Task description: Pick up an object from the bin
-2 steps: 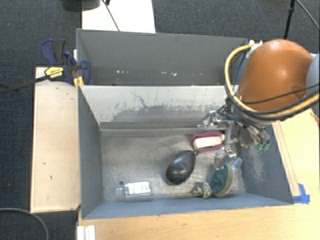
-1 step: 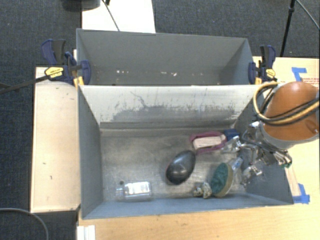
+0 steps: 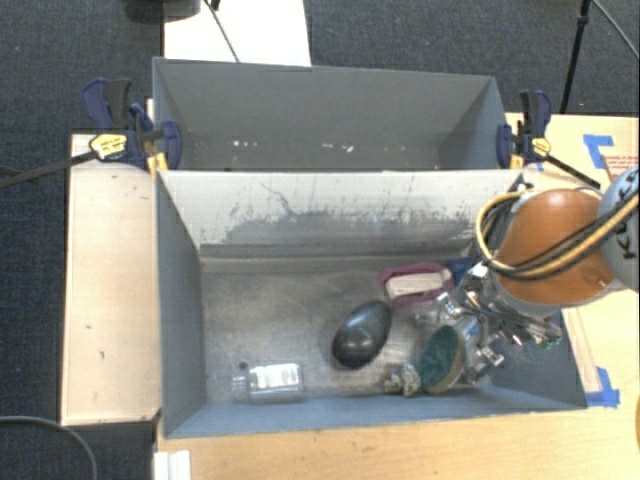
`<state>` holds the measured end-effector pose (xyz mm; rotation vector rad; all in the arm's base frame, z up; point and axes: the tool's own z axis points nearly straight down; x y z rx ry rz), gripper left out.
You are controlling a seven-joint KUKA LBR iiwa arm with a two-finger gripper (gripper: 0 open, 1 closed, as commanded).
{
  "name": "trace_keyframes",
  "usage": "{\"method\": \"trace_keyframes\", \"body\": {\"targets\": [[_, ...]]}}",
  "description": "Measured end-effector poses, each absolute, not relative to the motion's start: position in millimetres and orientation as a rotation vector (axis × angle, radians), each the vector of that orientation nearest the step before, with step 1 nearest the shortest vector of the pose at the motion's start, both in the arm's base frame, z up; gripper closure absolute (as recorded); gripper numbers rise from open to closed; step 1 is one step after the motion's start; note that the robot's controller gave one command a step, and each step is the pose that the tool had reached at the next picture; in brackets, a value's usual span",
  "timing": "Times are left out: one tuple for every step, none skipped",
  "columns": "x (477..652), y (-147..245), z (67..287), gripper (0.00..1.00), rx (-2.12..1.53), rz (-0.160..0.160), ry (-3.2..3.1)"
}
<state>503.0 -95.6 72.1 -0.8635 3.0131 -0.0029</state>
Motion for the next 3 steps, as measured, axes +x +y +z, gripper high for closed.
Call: {"method": "trace_keyframes", "body": {"targets": [[505.1, -95.4, 74.3, 1.0, -0.864, -0.006, 3.006], [495.4, -109.8, 175.8, 1.0, -1.265, -0.006, 2.869], [493.6, -107.0, 269.6, 1.0, -1.298, -0.009, 2.851]]}}
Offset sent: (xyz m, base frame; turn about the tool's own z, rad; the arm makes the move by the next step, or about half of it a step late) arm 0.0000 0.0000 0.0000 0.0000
